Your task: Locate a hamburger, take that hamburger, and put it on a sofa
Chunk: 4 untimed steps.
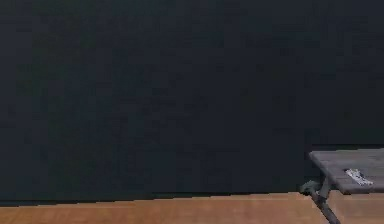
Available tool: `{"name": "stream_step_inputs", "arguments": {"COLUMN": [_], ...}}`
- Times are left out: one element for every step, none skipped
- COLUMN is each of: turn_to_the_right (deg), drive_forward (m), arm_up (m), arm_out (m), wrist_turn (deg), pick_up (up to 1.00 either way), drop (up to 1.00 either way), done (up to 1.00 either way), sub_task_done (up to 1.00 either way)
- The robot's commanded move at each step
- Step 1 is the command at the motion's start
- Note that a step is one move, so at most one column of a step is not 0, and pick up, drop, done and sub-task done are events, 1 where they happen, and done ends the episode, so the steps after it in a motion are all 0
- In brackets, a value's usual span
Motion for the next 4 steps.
{"name": "stream_step_inputs", "arguments": {"turn_to_the_right": [45.0, 15.0, 0.0, -45.0], "drive_forward": [0.0, 0.0, 0.05, 0.0], "arm_up": [0.0, 0.0, 0.0, 0.0], "arm_out": [0.0, 0.0, 0.0, 0.0], "wrist_turn": [0.0, 0.0, 0.0, 0.0], "pick_up": [0.0, 0.0, 0.0, 0.0], "drop": [0.0, 0.0, 0.0, 0.0], "done": [0.0, 0.0, 0.0, 0.0], "sub_task_done": [0.0, 0.0, 0.0, 0.0]}}
